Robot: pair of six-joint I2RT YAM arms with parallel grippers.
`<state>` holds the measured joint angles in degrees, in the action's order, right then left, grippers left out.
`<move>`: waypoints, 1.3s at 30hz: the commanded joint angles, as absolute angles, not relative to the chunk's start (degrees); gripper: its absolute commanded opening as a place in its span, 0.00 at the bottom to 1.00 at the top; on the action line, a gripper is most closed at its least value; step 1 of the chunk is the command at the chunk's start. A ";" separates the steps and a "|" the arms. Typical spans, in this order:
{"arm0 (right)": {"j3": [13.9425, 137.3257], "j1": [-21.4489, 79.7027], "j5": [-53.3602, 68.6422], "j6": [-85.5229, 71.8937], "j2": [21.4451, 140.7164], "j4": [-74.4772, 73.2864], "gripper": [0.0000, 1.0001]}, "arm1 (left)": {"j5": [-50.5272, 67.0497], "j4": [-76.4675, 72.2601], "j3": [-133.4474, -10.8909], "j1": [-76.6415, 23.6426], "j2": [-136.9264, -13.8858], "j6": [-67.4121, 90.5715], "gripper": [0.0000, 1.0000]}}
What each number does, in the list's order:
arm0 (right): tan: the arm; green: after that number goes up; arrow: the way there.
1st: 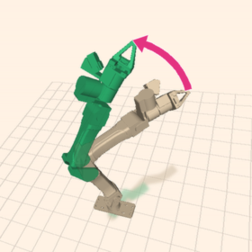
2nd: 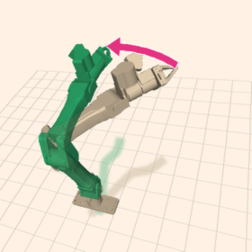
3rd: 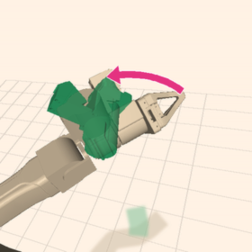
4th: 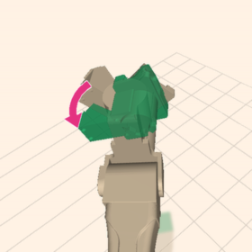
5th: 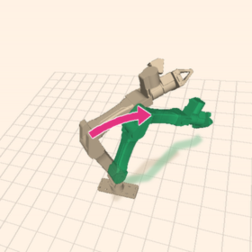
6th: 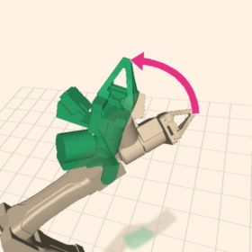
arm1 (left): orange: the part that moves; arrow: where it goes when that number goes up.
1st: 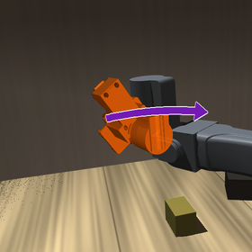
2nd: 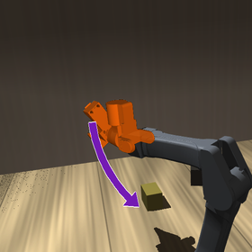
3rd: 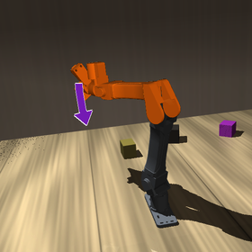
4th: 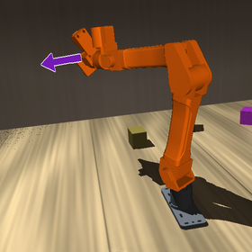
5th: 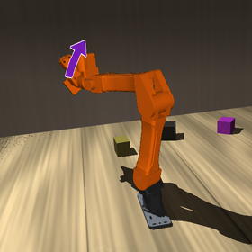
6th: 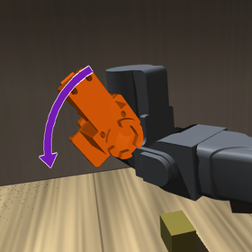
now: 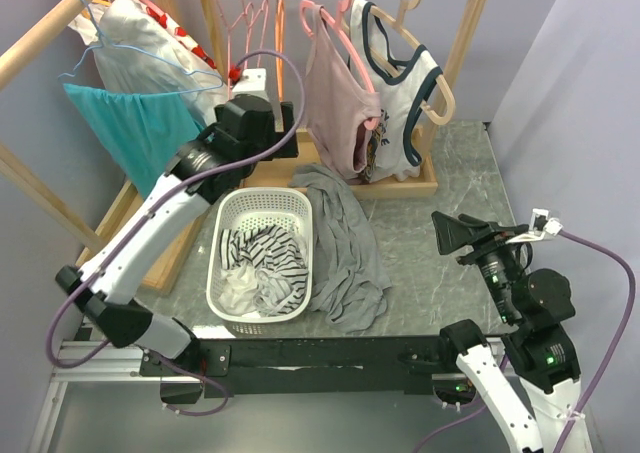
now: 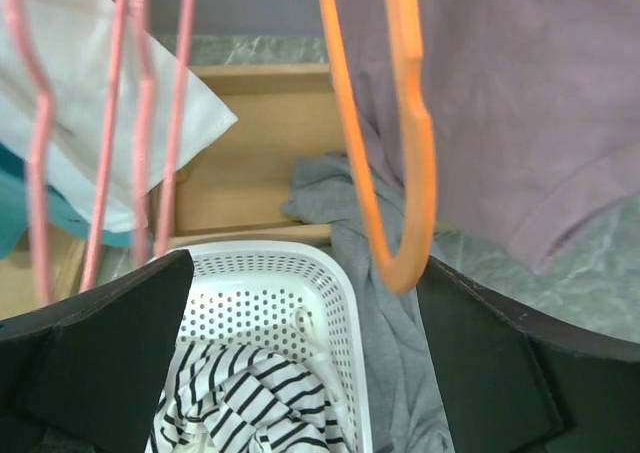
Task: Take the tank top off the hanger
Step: Place the hanger at the clothesline, then pick up the tank top from the center of the board.
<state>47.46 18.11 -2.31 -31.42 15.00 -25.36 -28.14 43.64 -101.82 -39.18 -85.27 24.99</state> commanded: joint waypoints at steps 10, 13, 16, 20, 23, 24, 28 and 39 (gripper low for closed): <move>47.20 18.02 3.56 -29.00 31.09 -32.60 0.94 | -2.93 17.07 -77.91 -41.92 -59.87 22.77 1.00; 45.36 18.02 9.13 -28.65 38.04 -32.26 0.91 | 2.88 12.40 -73.06 -44.81 -56.78 20.93 1.00; 41.06 17.93 5.64 -31.01 41.13 -30.50 0.96 | 2.21 12.74 -71.37 -49.55 -56.69 18.90 0.99; 38.41 17.93 11.04 -30.24 45.50 -24.37 0.99 | 0.26 15.99 -72.33 -53.52 -59.84 16.53 0.99; 38.41 18.80 9.59 -30.24 52.87 -24.08 0.99 | 0.61 15.91 -72.60 -54.23 -61.52 16.08 0.99; 38.76 19.24 8.80 -29.19 54.74 -24.26 0.99 | 0.44 15.65 -72.77 -54.32 -61.96 16.17 0.99; 40.33 21.79 9.58 -28.04 62.38 -21.27 0.99 | 0.35 16.26 -74.26 -54.32 -64.15 15.91 0.99; 50.79 31.72 2.30 -29.88 81.99 -20.56 0.99 | -4.39 19.24 -72.78 -54.41 -62.76 16.17 0.99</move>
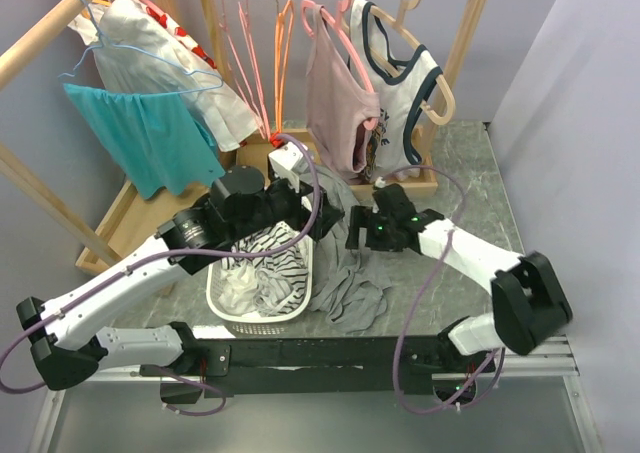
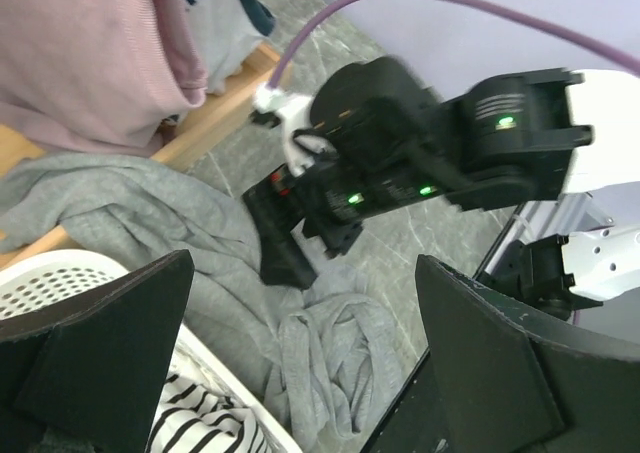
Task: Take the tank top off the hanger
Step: Pick up the tank top from the center of the board.
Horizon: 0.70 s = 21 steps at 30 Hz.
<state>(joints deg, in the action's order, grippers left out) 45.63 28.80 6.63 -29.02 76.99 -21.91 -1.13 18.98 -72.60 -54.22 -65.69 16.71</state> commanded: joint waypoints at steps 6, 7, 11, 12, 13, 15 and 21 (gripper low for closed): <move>52.91 34.54 0.09 -32.16 88.24 -17.93 0.99 | -7.56 20.57 -71.81 -54.41 -60.03 15.47 0.99; 54.04 34.98 -2.52 -32.52 89.63 -18.63 0.99 | -7.91 20.31 -71.63 -54.40 -59.51 15.47 0.99; 56.77 36.21 -9.22 -33.92 93.68 -23.10 1.00 | -11.33 20.13 -70.67 -54.49 -57.31 16.00 0.99; 57.13 36.73 -10.10 -33.93 94.56 -23.46 1.00 | -11.60 20.04 -70.23 -54.41 -57.13 16.00 0.99; 57.56 37.00 -10.37 -34.01 96.05 -23.64 1.00 | -11.78 20.04 -70.05 -54.49 -56.95 15.91 0.99; 58.53 38.22 -10.28 -33.93 97.73 -24.08 0.99 | -11.95 20.30 -69.70 -54.40 -56.60 15.82 0.99; 58.02 39.81 -9.67 -35.77 100.90 -24.00 0.55 | -13.27 21.27 -69.70 -54.40 -56.43 15.73 1.00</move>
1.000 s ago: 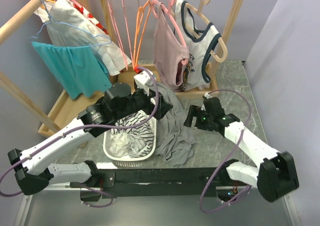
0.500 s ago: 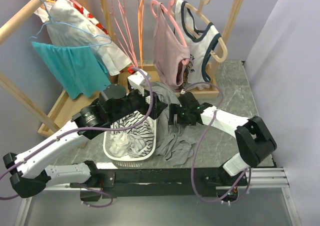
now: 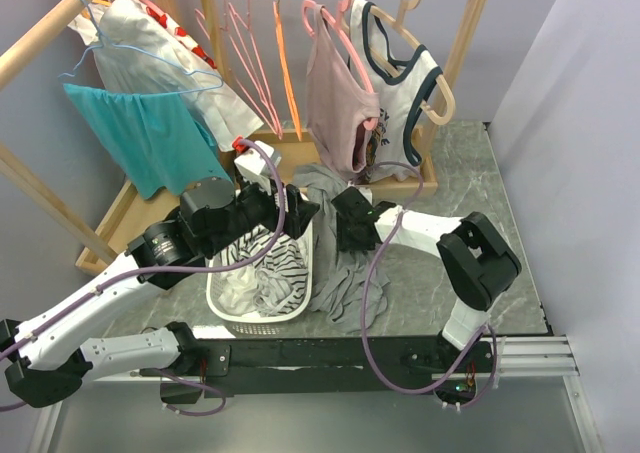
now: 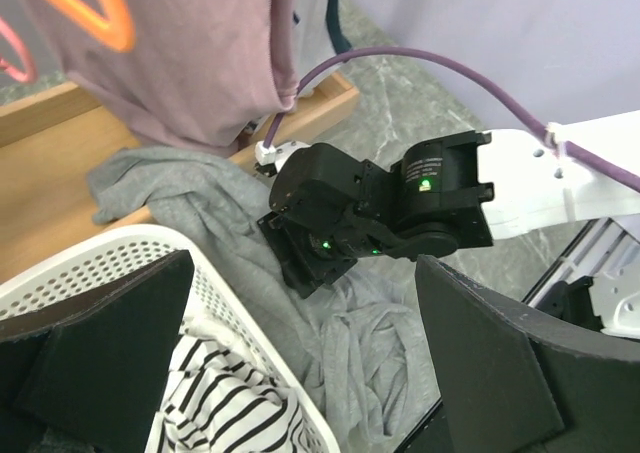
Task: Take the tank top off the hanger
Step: Pick up the tank top from the center of the board.
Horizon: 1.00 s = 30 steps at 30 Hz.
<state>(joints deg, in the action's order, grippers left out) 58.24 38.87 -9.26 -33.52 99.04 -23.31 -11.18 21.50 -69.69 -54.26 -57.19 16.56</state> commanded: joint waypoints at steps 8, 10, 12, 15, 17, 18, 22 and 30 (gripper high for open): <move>52.65 40.08 -9.41 -35.78 92.48 -23.29 0.00 | -14.15 21.01 -69.70 -54.40 -57.04 15.29 0.99; 50.72 40.52 -8.88 -35.33 85.63 -22.85 0.00 | -15.55 21.35 -69.96 -54.41 -57.30 15.47 0.99; 50.62 41.39 -9.40 -34.98 77.66 -23.38 0.00 | -18.35 21.36 -70.05 -54.32 -57.39 17.04 0.99; 53.24 43.23 -11.85 -34.28 66.59 -25.92 0.00 | -22.75 21.53 -69.96 -54.40 -57.04 18.98 0.99; 55.10 43.77 -12.39 -32.97 61.46 -26.98 0.00 | -25.21 21.45 -69.61 -54.32 -56.25 20.03 0.99; 56.67 44.03 -11.87 -32.26 56.91 -26.55 0.00 | -26.01 21.36 -69.52 -54.32 -55.99 20.39 0.99; 61.16 44.12 -7.66 -28.48 49.49 -25.66 0.00 | -29.00 20.04 -68.29 -54.23 -52.92 22.58 0.99; 73.71 45.09 4.47 -23.91 51.14 -27.77 0.00 | -30.67 19.33 -66.35 -54.14 -50.80 24.43 0.99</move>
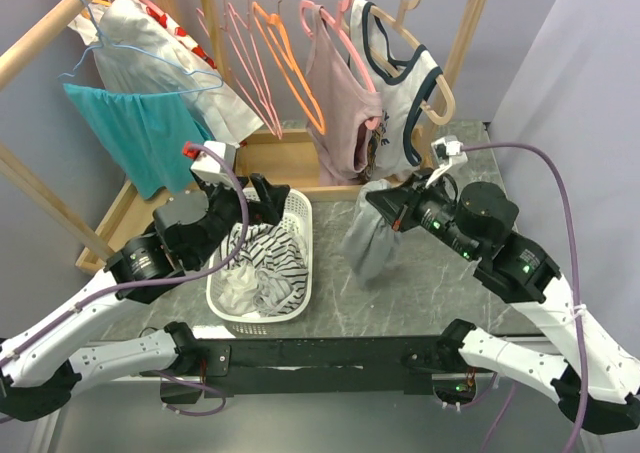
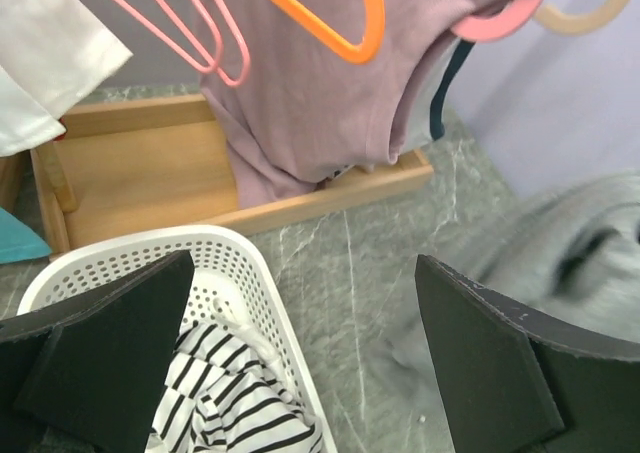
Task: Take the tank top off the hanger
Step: Pick up the tank top from the center of the board, then place the tank top in the bin.
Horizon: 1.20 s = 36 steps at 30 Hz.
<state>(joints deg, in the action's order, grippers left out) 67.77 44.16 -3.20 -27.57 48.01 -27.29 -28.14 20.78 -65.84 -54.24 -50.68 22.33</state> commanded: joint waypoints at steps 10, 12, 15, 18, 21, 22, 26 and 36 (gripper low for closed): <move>92.53 50.09 12.48 -19.34 63.27 -26.37 0.00 | -38.84 25.66 -66.01 -54.14 -49.84 30.49 0.99; 96.04 50.71 12.65 -18.46 66.16 -26.19 0.00 | -41.21 26.54 -65.92 -53.96 -48.87 31.55 0.99; 99.13 50.80 13.36 -17.93 69.07 -25.14 0.00 | -44.63 28.29 -66.00 -53.88 -47.20 32.34 1.00; 102.82 50.98 15.11 -17.23 72.14 -25.22 0.00 | -48.85 30.66 -66.27 -53.88 -45.44 33.40 0.99; 105.64 50.98 15.82 -16.53 75.93 -25.05 0.00 | -51.23 30.59 -65.22 -53.88 -42.55 33.31 0.99; 106.78 50.98 15.82 -16.44 77.24 -25.57 0.00 | -51.68 30.67 -64.61 -53.88 -42.02 33.31 0.99; 113.80 50.98 16.44 -16.08 84.44 -26.63 0.00 | -52.65 31.55 -64.07 -53.79 -40.43 33.57 0.99; 108.38 50.28 10.90 -17.48 90.26 -22.42 0.00 | -50.19 34.19 -61.88 -53.79 -39.90 35.33 0.99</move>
<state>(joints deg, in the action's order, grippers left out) 111.31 50.63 13.02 -17.04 90.72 -28.27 -50.85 33.26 -63.53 -53.93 -40.32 34.15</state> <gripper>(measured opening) 0.042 0.995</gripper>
